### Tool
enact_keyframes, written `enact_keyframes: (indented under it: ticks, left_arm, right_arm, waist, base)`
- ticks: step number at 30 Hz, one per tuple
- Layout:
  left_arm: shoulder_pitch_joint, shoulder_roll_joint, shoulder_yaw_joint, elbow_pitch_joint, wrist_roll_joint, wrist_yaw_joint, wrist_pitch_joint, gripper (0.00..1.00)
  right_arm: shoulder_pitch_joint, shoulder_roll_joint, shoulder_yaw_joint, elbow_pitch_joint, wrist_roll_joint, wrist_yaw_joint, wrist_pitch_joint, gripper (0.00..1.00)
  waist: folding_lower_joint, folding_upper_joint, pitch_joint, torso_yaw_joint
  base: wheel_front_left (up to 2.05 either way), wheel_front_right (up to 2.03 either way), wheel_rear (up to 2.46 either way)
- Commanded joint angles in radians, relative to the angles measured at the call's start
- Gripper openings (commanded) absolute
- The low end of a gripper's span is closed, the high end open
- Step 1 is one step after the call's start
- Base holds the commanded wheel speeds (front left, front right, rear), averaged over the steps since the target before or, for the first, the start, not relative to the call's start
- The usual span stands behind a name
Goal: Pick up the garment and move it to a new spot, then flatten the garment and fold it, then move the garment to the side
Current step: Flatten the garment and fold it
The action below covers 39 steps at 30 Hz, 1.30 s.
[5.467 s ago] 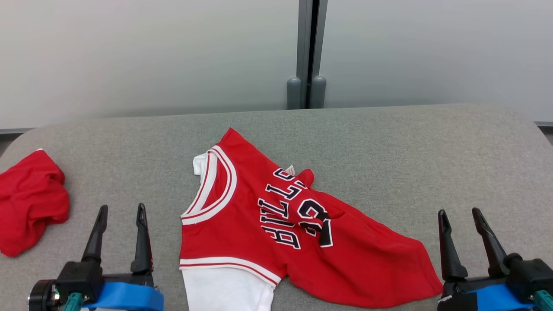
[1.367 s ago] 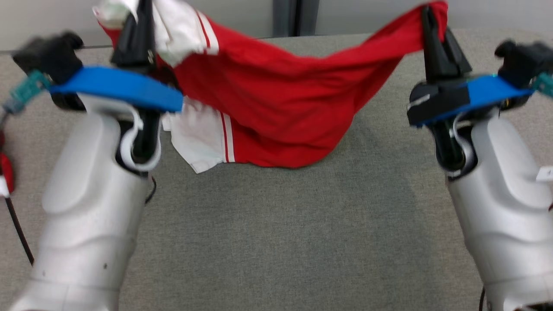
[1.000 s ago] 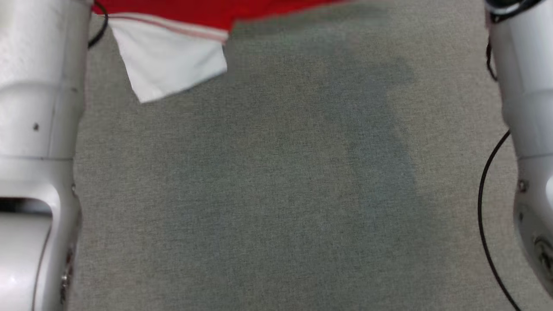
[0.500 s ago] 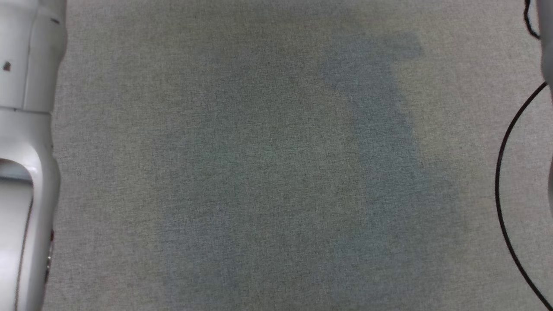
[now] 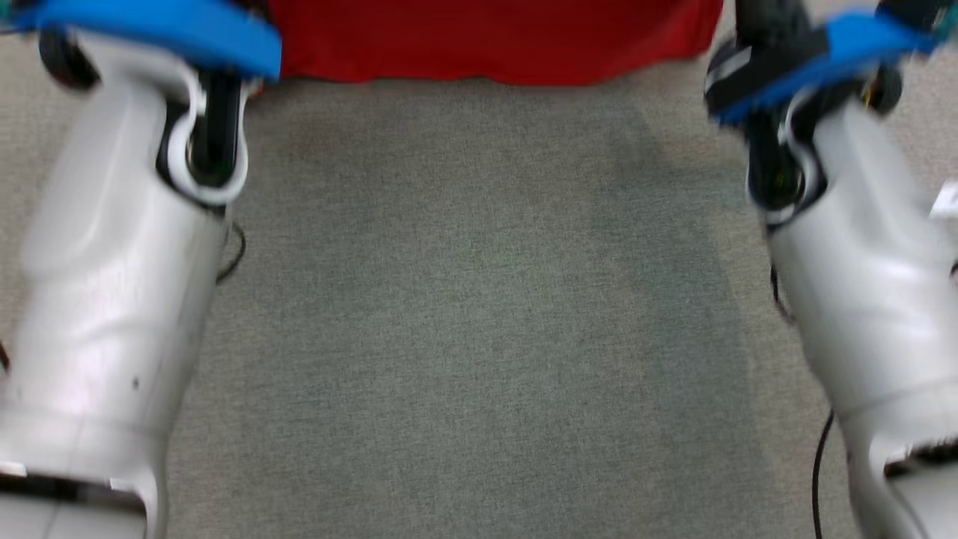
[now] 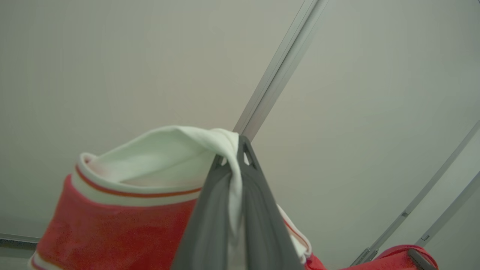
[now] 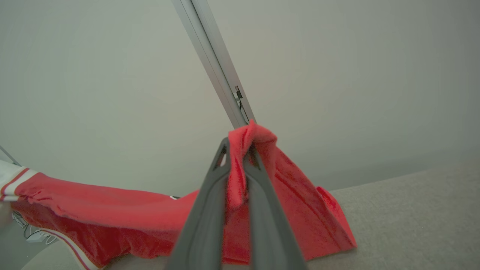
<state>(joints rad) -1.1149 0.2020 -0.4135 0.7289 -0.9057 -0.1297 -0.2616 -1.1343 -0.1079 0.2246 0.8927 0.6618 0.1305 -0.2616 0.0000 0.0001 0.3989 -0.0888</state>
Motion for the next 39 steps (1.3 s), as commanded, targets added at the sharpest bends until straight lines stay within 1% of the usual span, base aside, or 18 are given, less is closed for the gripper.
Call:
enact_keyframes:
  ticks: [1, 4, 7, 9, 11, 13, 16, 18, 20, 21, 23, 26, 29, 31, 35, 39]
  left_arm:
    - [0.1, 0.007, 0.036, -0.054, 0.011, -0.001, -0.004, 0.0]
    - [0.259, 0.001, 0.1, -0.151, 0.035, 0.0, -0.004, 0.0]
    - [0.421, -0.018, 0.154, -0.24, 0.062, 0.007, -0.004, 0.0]
    - [0.524, -0.019, 0.158, -0.291, 0.104, 0.016, -0.004, 0.0]
    - [0.628, -0.038, 0.165, -0.332, 0.106, 0.019, -0.004, 0.0]
    - [0.714, -0.04, 0.161, -0.369, 0.119, 0.026, -0.005, 0.0]
    - [0.857, -0.051, 0.171, -0.428, 0.11, 0.047, -0.005, 0.0]
    - [0.943, -0.037, 0.155, -0.467, 0.125, 0.06, -0.001, 0.0]
    - [1.014, -0.043, 0.15, -0.512, 0.11, 0.072, 0.01, 0.0]
    - [1.014, -0.043, 0.15, -0.512, 0.11, 0.072, 0.01, 0.0]
    - [1.072, -0.031, 0.136, -0.559, 0.117, 0.084, 0.023, 0.0]
    - [1.147, -0.001, 0.133, -0.618, 0.141, 0.118, 0.035, 0.0]
    - [1.211, 0.004, 0.134, -0.673, 0.121, 0.143, 0.065, 0.0]
    - [1.246, 0.017, 0.131, -0.704, 0.119, 0.155, 0.084, 0.0]
    - [1.307, 0.02, 0.116, -0.74, 0.109, 0.173, 0.111, 0.0]
    - [1.342, 0.025, 0.102, -0.758, 0.104, 0.18, 0.127, 0.0]
  right_arm:
    - [0.093, -0.007, 0.002, -0.041, 0.008, 0.001, -0.004, 0.0]
    - [0.228, -0.011, 0.0, -0.102, 0.022, 0.001, -0.004, 0.0]
    - [0.356, -0.008, -0.013, -0.161, 0.036, 0.001, -0.004, 0.0]
    - [0.437, -0.004, -0.015, -0.196, 0.045, 0.001, -0.004, 0.0]
    - [0.515, -0.001, -0.015, -0.228, 0.05, 0.001, -0.004, 0.0]
    - [0.59, -0.005, -0.01, -0.255, 0.047, 0.001, -0.004, 0.0]
    - [0.699, -0.002, -0.024, -0.293, 0.062, 0.001, -0.004, 0.0]
    - [0.768, -0.002, -0.033, -0.316, 0.07, 0.001, -0.004, 0.0]
    - [0.831, -0.002, -0.039, -0.34, 0.072, 0.001, -0.004, 0.0]
    - [0.831, -0.002, -0.039, -0.34, 0.072, 0.001, -0.004, 0.0]
    - [0.889, -0.003, -0.057, -0.366, 0.079, 0.001, -0.004, 0.0]
    - [0.975, -0.003, -0.078, -0.406, 0.058, 0.001, 0.0, 0.0]
    - [1.049, -0.005, -0.101, -0.448, 0.03, 0.0, 0.021, 0.0]
    - [1.093, 0.002, -0.122, -0.48, 0.017, 0.001, 0.044, 0.0]
    - [1.179, 0.014, -0.16, -0.558, -0.006, 0.0, 0.098, 0.0]
    - [1.243, 0.029, -0.193, -0.631, -0.03, 0.0, 0.165, 0.0]
  waist:
    - [0.0, -0.0001, -0.019, -0.002]
    - [0.0, -0.0001, -0.044, 0.0]
    - [0.0, -0.0001, -0.07, 0.0]
    - [0.0, -0.0001, -0.085, 0.0]
    - [0.0, -0.0001, -0.102, 0.006]
    - [0.0, -0.0001, -0.12, 0.01]
    - [0.0, -0.0001, -0.154, 0.013]
    - [0.0, -0.0001, -0.176, 0.018]
    - [0.0, -0.0001, -0.197, 0.023]
    - [0.0, -0.0001, -0.197, 0.023]
    - [0.0, -0.0001, -0.214, 0.029]
    - [0.0, -0.0001, -0.239, 0.035]
    - [0.0, -0.0001, -0.255, 0.035]
    - [0.0, -0.0001, -0.261, 0.036]
    - [0.0, -0.0001, -0.269, 0.038]
    - [0.0, -0.0001, -0.272, 0.037]
  base:
    - [0.0, 0.0, 0.0]
    - [0.0, 0.0, 0.0]
    - [0.0, 0.0, 0.0]
    - [0.0, 0.0, 0.0]
    - [0.0, 0.0, 0.0]
    - [0.0, 0.0, 0.0]
    - [0.0, 0.0, 0.0]
    - [0.0, 0.0, 0.0]
    - [0.0, 0.0, 0.0]
    - [0.0, 0.0, 0.0]
    - [0.0, 0.0, 0.0]
    - [0.0, 0.0, 0.0]
    - [0.0, 0.0, 0.0]
    - [0.0, 0.0, 0.0]
    - [0.0, 0.0, 0.0]
    - [0.0, 0.0, 0.0]
